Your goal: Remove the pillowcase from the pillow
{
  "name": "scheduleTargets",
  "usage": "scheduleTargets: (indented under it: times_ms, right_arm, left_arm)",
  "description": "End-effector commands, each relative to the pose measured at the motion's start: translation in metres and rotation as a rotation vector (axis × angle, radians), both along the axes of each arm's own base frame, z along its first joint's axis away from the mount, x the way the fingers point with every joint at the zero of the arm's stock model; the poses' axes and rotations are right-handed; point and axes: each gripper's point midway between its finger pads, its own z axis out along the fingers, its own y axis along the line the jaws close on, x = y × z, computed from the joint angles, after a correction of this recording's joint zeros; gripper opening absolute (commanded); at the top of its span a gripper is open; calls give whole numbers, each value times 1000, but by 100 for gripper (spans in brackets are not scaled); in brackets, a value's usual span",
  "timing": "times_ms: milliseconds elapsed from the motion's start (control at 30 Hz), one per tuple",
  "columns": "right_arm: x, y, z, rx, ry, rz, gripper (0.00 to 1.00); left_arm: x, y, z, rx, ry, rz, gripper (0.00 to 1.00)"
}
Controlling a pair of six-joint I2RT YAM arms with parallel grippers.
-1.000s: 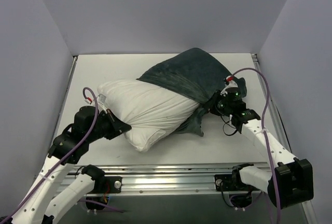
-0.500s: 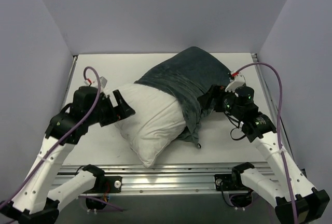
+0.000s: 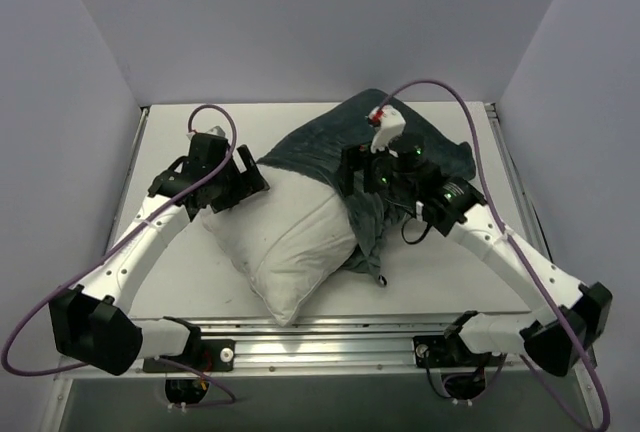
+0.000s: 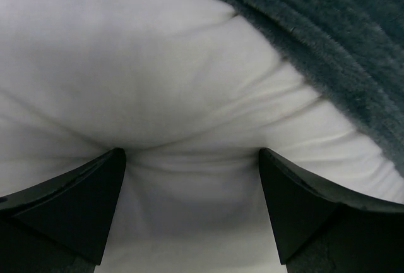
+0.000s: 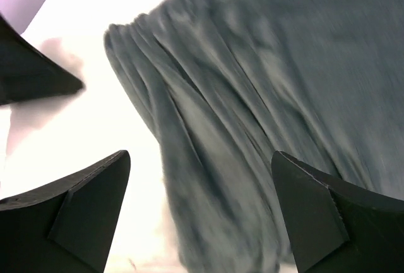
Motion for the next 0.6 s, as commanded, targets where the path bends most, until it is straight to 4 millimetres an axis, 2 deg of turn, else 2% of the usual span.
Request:
scheduleTargets:
  times_ms: [0, 33, 67, 100, 133, 167, 200, 233, 267, 300, 333, 367, 400, 433, 500, 533, 567]
  right_arm:
    - [21, 20, 19, -145, -105, -24, 89]
    - [25, 28, 19, -165, -109, -17, 89]
    - [30, 48, 23, -181, -120, 3, 89]
    - [34, 55, 25, -205, -139, 16, 89]
    - [41, 66, 12, -238, -126, 27, 89]
    - [48, 77, 23, -227, -150, 37, 89]
    - [52, 86, 21, -237, -151, 54, 89]
    - [59, 100, 0, -282, -124, 83, 89]
    - [66, 112, 16, -268, -147, 94, 89]
    - [62, 121, 6, -306, -121, 128, 89]
    - [67, 135, -18, -355, -86, 154, 89]
    - [67, 143, -24, -392, -88, 186, 89]
    - [66, 150, -17, -400, -92, 201, 89]
    - [67, 161, -39, -437, -62, 224, 89]
    - [71, 165, -50, -468, -38, 212, 89]
    - [75, 166, -70, -501, -9, 207, 88]
    - [80, 161, -79, -534, 1, 172, 87]
  left_arm:
    - [-7, -1, -26, -58, 4, 46, 96]
    - [-6, -4, -30, -87, -3, 55, 97]
    - [-9, -6, -37, -104, 9, 53, 100]
    - [-17, -6, -53, -110, 36, 49, 100]
    - [-14, -9, -54, -131, 21, 54, 94]
    - [-15, -9, -60, -137, 25, 60, 88]
    - [-23, -9, -74, -140, 50, 58, 84]
    - [-20, -12, -76, -164, 38, 61, 78]
    - [-22, -12, -82, -169, 45, 65, 72]
    - [-24, -12, -86, -178, 49, 68, 59]
    - [-28, -13, -97, -191, 61, 72, 52]
    - [-31, -14, -102, -198, 71, 74, 44]
    - [-33, -14, -107, -204, 79, 76, 27]
    - [-37, -13, -117, -210, 92, 79, 20]
    - [-40, -13, -126, -210, 108, 82, 6]
    - [-41, -13, -129, -215, 111, 85, 3]
    - [-45, -13, -137, -211, 129, 84, 2]
